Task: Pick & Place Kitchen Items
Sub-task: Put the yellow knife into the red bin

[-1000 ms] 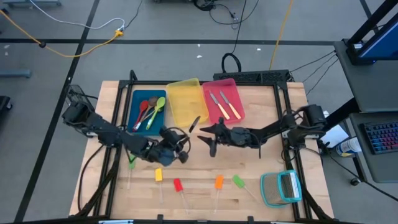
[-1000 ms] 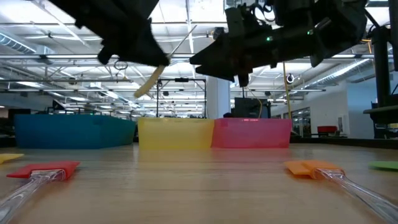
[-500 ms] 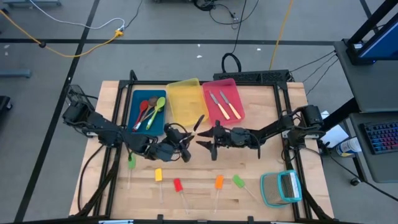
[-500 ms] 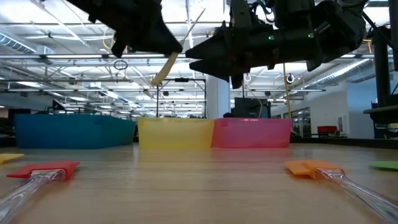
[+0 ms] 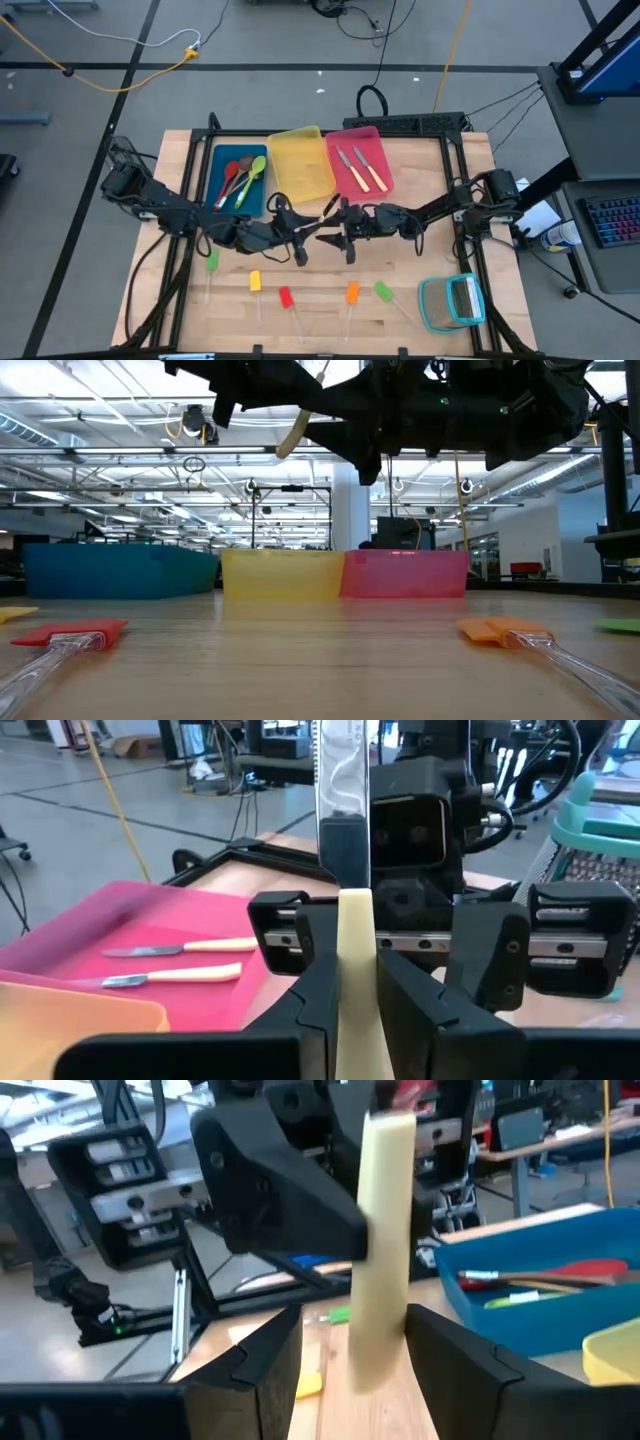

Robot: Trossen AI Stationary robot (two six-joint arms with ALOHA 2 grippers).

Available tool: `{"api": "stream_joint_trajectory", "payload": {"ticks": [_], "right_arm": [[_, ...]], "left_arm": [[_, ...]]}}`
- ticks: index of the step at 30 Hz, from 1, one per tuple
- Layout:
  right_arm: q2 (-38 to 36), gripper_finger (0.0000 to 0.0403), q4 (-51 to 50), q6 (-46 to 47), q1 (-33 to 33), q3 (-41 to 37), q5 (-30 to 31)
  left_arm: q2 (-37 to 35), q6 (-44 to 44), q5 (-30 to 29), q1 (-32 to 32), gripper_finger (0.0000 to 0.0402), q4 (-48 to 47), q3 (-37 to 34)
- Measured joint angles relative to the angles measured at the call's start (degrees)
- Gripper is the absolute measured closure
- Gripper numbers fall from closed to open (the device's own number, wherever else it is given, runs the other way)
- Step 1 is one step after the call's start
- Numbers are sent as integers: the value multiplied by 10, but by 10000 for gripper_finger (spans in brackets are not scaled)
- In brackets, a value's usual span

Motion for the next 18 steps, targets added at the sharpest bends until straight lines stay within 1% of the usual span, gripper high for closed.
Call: {"api": "stream_joint_trajectory", "payload": {"ticks": [7,10,14,18], "right_arm": [[0,232,2,-14,-10,0,2],[0,240,17,-30,-11,0,0],[0,271,17,-44,-10,0,-2],[0,319,17,-44,-10,0,-1]], "left_arm": [[0,17,55,16,348,28,0],[0,24,71,23,347,33,0],[0,29,95,30,347,35,0],[0,30,100,31,347,35,0]]}}
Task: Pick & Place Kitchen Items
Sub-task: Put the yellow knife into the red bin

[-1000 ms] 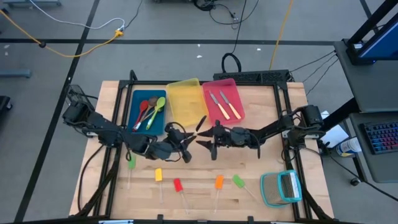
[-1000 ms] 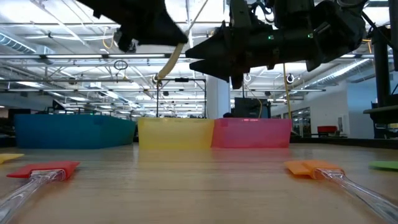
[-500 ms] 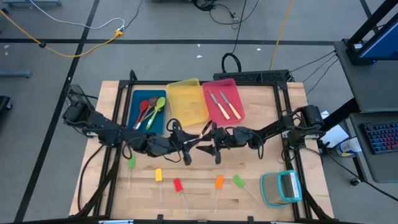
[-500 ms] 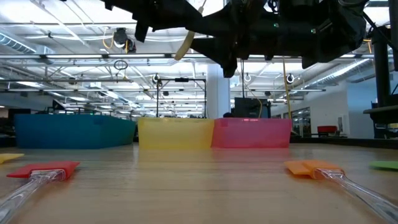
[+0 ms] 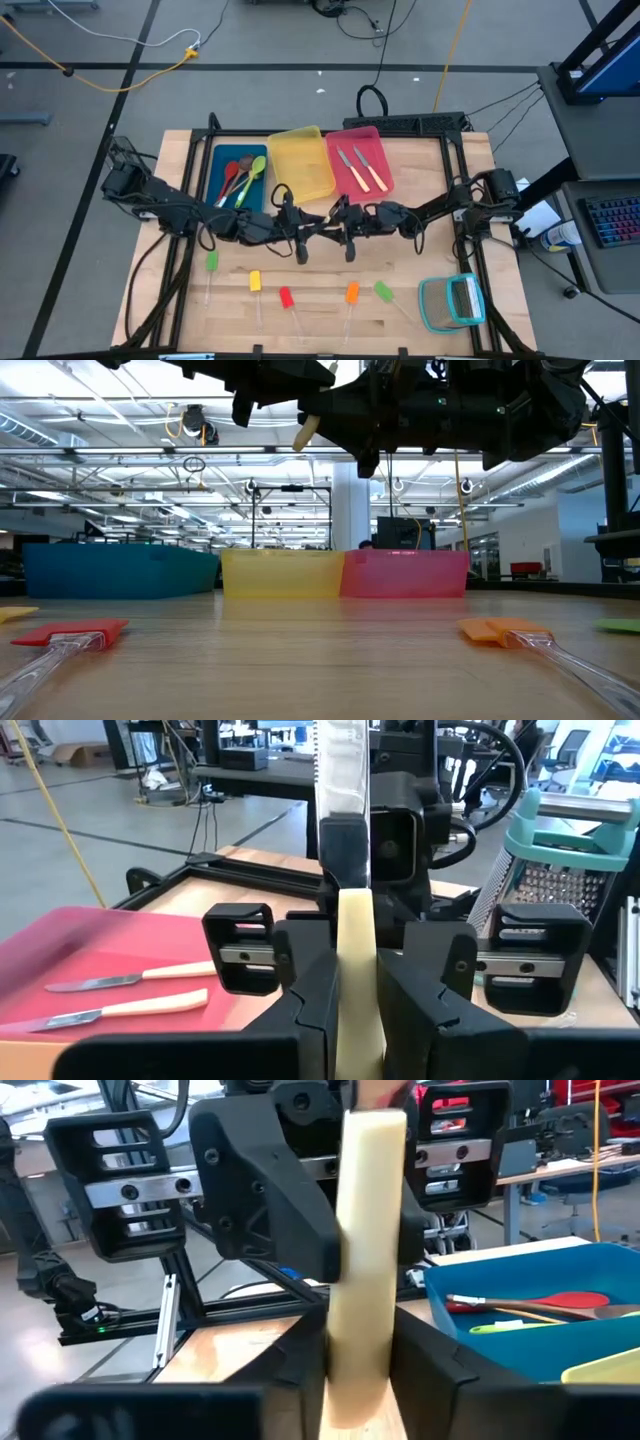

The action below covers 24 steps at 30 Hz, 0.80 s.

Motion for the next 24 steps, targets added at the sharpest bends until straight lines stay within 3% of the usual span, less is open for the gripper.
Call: {"api": "stream_joint_trajectory", "payload": {"ticks": [24], "right_arm": [[-4,331,-38,-3,0,0,1]], "left_arm": [[-1,-33,0,-4,322,-61,1]]}}
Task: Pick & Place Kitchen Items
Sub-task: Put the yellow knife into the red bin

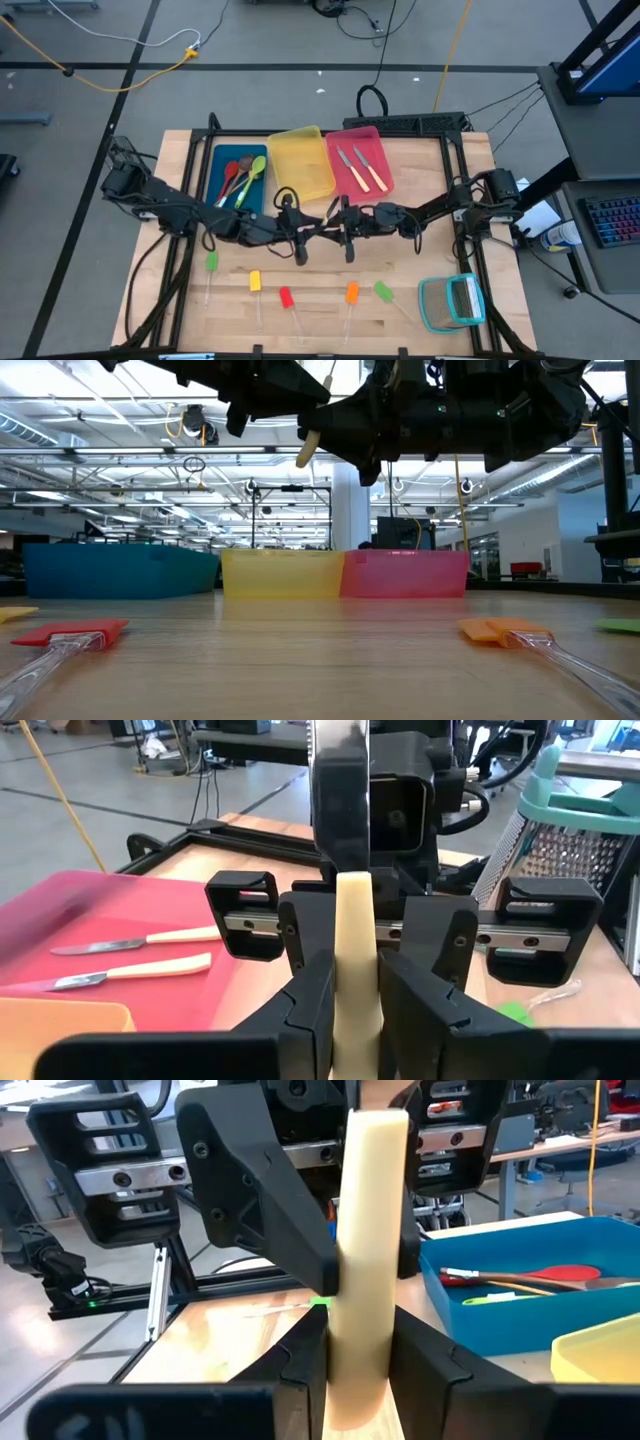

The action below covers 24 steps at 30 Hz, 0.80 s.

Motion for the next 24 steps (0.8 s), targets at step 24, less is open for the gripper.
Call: {"api": "stream_joint_trajectory", "payload": {"ticks": [24], "right_arm": [[-152,331,-257,-72,-10,0,29]], "left_arm": [[1,-94,-31,-13,326,-89,-2]]}}
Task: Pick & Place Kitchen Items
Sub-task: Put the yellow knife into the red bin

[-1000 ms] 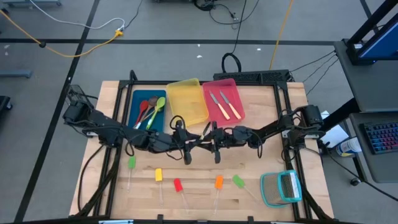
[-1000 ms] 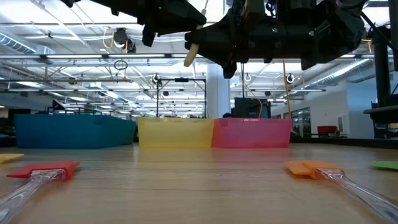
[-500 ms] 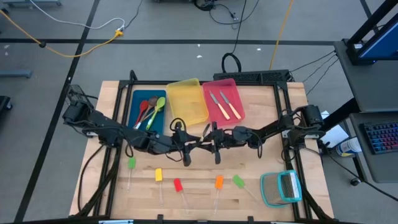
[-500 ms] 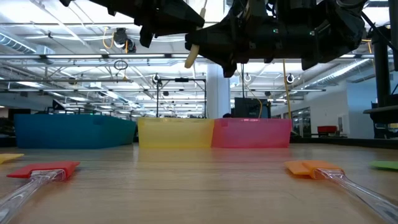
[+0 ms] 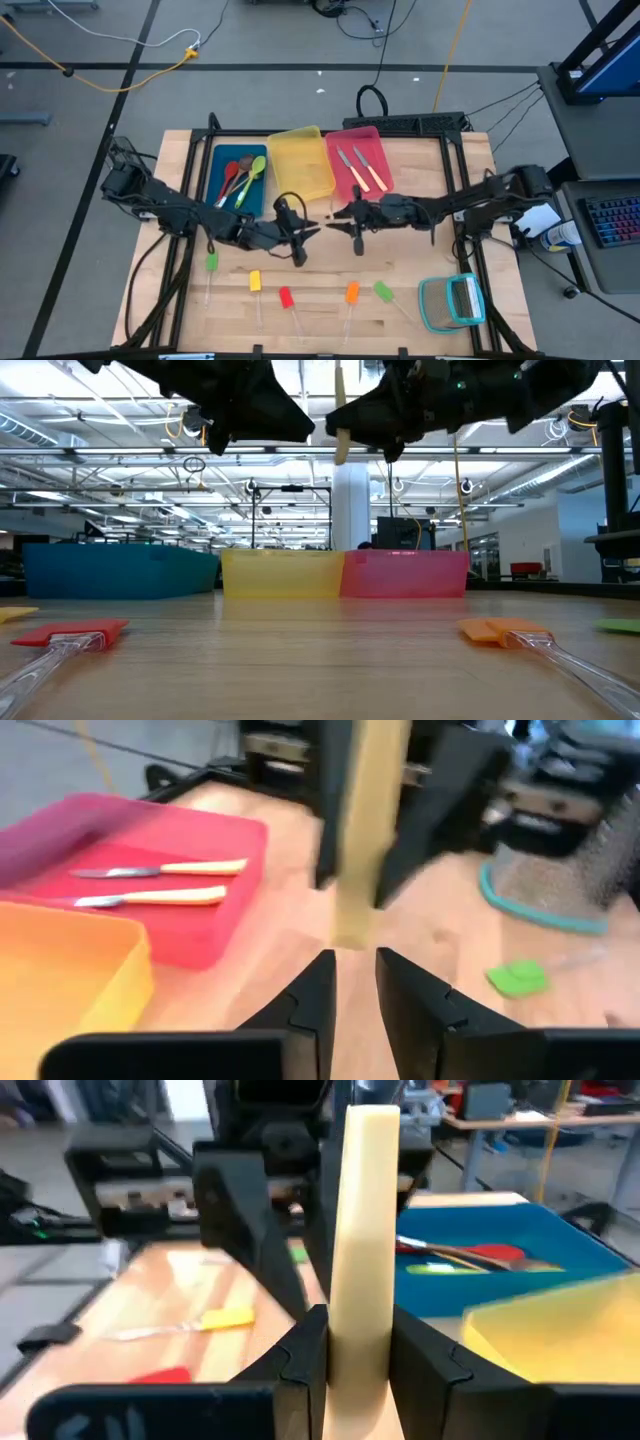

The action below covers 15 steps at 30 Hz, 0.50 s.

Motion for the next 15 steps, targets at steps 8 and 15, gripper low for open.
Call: {"api": "stream_joint_trajectory", "payload": {"ticks": [8,15], "right_arm": [[-84,330,-229,31,-19,0,272],[-91,330,-285,109,-98,0,280]], "left_arm": [[0,-27,-2,-1,326,-6,0],[0,-25,-5,-2,325,0,0]]}}
